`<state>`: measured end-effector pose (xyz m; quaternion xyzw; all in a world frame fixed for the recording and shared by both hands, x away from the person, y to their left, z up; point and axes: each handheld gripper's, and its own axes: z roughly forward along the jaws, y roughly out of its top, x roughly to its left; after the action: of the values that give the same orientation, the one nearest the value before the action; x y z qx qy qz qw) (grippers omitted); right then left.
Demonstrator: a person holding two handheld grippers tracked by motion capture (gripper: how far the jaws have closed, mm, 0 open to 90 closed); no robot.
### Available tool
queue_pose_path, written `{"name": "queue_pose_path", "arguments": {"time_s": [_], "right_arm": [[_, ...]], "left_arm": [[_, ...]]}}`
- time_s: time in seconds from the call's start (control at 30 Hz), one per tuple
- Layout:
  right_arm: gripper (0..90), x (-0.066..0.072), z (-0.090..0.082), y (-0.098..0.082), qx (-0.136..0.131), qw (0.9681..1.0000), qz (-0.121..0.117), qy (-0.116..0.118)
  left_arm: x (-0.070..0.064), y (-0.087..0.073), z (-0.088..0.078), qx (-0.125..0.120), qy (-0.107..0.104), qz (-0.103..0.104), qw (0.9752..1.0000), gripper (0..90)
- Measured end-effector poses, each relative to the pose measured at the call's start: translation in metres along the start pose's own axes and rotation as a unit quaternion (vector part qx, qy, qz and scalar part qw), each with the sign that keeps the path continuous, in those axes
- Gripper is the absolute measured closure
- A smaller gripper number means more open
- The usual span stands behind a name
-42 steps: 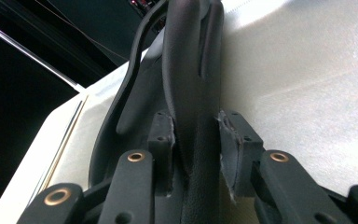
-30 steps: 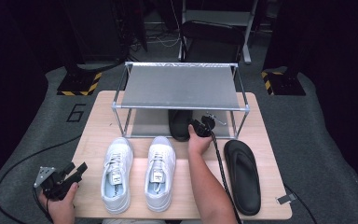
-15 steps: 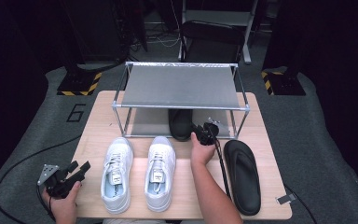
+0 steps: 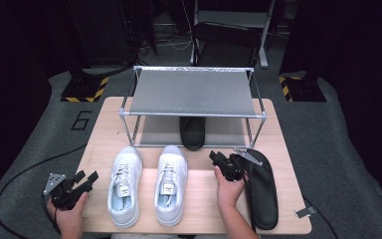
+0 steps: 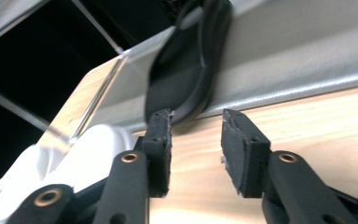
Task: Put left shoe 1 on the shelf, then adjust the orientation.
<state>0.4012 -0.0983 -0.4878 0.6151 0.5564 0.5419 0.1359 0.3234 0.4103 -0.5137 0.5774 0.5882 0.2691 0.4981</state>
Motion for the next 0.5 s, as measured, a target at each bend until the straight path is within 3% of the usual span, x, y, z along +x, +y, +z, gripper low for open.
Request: {"name": "queue_pose_path", "arguments": {"time_s": [0.07,0.1,0.17,0.27,0.5], "right_arm": [[63.8,0.001,-0.007,0.001,-0.001,1.0,-0.009,0.001],[63.3,0.001,-0.024,0.002,-0.005,0.9997,-0.024,0.002],[63.0,0.0,-0.029,0.002,-0.004,0.9997,-0.025,0.002],[61.9,-0.009,-0.06,-0.002,-0.009,0.999,-0.043,-0.01],[61.3,-0.033,-0.086,-0.012,0.0,0.9995,-0.015,-0.029]], "left_arm": [[0.0,0.0,0.0,-0.001,0.0,-0.001,1.0,38.8],[-0.001,-0.001,0.001,-0.003,-0.001,-0.001,1.0,38.8],[-0.001,-0.001,-0.001,0.002,-0.002,0.002,1.0,38.7],[-0.001,-0.001,-0.003,-0.003,0.0,0.0,1.0,38.7],[0.0,-0.001,-0.002,-0.004,0.002,0.0,1.0,38.8]]}}
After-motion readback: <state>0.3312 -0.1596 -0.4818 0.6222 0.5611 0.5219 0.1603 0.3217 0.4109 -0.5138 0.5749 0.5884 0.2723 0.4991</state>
